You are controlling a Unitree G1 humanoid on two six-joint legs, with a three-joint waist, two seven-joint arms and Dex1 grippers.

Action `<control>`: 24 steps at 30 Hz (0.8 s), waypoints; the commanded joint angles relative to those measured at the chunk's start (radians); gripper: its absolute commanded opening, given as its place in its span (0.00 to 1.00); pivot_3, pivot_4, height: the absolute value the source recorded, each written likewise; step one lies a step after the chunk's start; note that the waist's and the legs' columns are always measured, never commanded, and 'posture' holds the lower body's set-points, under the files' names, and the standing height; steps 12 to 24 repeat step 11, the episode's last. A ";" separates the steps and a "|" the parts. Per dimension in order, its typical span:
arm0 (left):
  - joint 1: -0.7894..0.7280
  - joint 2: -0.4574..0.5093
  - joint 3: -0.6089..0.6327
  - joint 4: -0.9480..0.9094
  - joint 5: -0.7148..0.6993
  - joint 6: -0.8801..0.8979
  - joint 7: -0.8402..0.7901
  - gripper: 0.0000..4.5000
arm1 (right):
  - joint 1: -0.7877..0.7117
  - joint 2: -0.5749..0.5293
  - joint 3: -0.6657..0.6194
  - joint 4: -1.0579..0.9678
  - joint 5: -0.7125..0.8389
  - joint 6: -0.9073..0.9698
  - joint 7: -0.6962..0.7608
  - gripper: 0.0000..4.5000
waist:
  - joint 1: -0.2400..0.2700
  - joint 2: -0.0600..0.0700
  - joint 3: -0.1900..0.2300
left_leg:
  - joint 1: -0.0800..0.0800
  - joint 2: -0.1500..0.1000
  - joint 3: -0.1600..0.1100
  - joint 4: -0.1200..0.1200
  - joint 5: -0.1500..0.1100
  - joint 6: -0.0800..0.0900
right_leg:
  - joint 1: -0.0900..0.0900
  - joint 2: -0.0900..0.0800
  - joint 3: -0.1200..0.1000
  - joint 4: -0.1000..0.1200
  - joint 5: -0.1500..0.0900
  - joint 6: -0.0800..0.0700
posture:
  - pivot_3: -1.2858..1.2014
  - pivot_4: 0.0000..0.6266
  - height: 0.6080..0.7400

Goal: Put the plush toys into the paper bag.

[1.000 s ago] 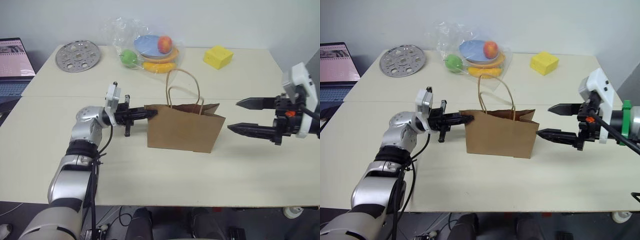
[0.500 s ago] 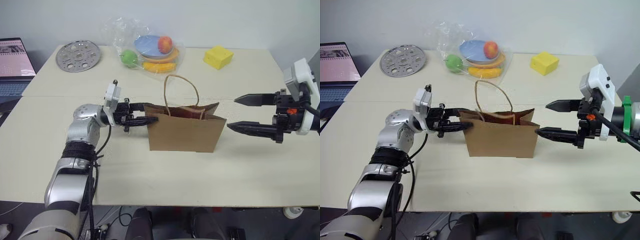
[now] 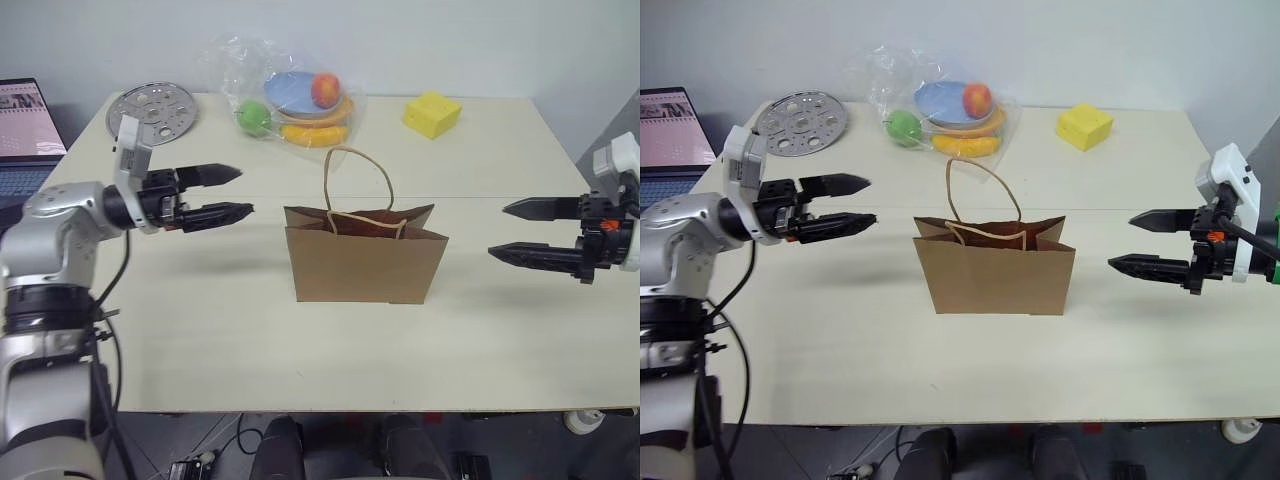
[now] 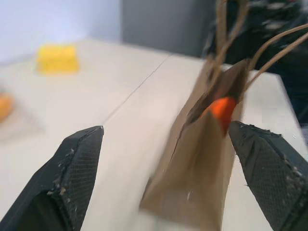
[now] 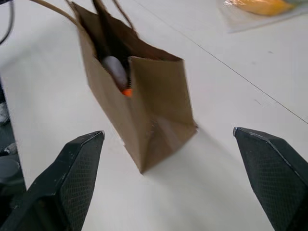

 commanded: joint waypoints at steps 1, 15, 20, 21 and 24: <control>-0.025 0.030 0.049 -0.084 0.002 0.021 0.082 0.99 | -0.015 0.016 0.004 0.011 -0.031 -0.055 0.030 1.00 | 0.007 0.000 0.000 | 0.000 0.000 0.000 0.000 0.000 0.000 | 0.000 0.000 0.000 0.000 0.000 0.000 | 0.52 0.24 1.00; -0.026 0.030 0.028 -0.123 0.014 0.027 0.106 0.99 | -0.077 0.048 0.054 0.046 -0.070 -0.080 0.054 1.00 | 0.008 0.000 0.000 | 0.001 0.000 0.000 0.000 0.000 0.000 | 0.000 0.000 0.000 0.000 0.000 0.000 | 0.52 0.24 1.00; -0.026 0.030 0.028 -0.123 0.014 0.027 0.106 0.99 | -0.077 0.048 0.054 0.046 -0.070 -0.080 0.054 1.00 | 0.008 0.000 0.000 | 0.001 0.000 0.000 0.000 0.000 0.000 | 0.000 0.000 0.000 0.000 0.000 0.000 | 0.52 0.24 1.00; -0.026 0.030 0.028 -0.123 0.014 0.027 0.106 0.99 | -0.077 0.048 0.054 0.046 -0.070 -0.080 0.054 1.00 | 0.008 0.000 0.000 | 0.001 0.000 0.000 0.000 0.000 0.000 | 0.000 0.000 0.000 0.000 0.000 0.000 | 0.52 0.24 1.00; -0.026 0.030 0.028 -0.123 0.014 0.027 0.106 0.99 | -0.077 0.048 0.054 0.046 -0.070 -0.080 0.054 1.00 | 0.008 0.000 0.000 | 0.001 0.000 0.000 0.000 0.000 0.000 | 0.000 0.000 0.000 0.000 0.000 0.000 | 0.52 0.24 1.00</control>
